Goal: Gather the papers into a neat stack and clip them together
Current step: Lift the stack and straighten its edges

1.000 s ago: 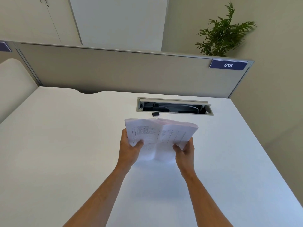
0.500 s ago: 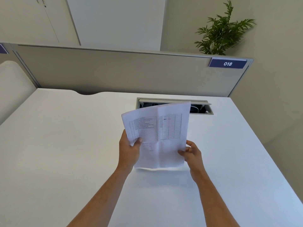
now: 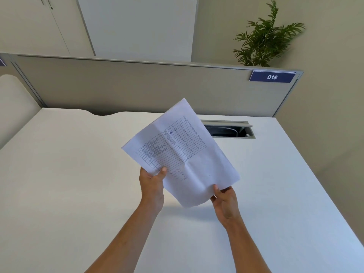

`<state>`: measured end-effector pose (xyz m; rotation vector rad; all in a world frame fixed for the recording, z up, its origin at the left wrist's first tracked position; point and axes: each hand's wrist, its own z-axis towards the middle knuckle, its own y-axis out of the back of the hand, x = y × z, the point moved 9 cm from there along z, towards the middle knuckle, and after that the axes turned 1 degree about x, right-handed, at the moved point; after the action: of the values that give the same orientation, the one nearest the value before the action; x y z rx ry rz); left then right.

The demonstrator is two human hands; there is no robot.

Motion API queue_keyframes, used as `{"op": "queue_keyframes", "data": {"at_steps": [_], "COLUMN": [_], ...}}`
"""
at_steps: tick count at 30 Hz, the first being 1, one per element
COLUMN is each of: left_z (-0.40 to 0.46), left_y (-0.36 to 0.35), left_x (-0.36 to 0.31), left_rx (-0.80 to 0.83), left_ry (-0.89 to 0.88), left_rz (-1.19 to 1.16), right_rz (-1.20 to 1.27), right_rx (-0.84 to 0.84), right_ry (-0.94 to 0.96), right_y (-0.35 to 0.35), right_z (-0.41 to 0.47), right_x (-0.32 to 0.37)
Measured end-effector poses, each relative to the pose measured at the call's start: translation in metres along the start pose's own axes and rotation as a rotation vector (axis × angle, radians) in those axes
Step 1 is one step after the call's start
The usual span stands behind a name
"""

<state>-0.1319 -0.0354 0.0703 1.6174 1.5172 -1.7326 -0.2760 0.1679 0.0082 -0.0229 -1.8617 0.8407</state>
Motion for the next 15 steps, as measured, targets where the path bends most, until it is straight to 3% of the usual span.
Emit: {"op": "queue_keyframes", "data": {"at_steps": [4, 9, 15], "left_z": [-0.004, -0.012, 0.003], "left_y": [0.01, 0.02, 0.051], "left_x": [0.014, 0.031, 0.023], "left_rx": [-0.054, -0.085, -0.189], "left_ry": [0.102, 0.182, 0.127], "left_rz": [-0.025, -0.028, 0.075], "right_rz": [-0.13, -0.272, -0.403], "right_rx": [0.007, -0.101, -0.094], "right_ry": [0.061, 0.093, 0.155], "right_y": [-0.013, -0.006, -0.003], "right_z": [-0.001, 0.001, 0.008], "right_x": [0.002, 0.004, 0.028]}}
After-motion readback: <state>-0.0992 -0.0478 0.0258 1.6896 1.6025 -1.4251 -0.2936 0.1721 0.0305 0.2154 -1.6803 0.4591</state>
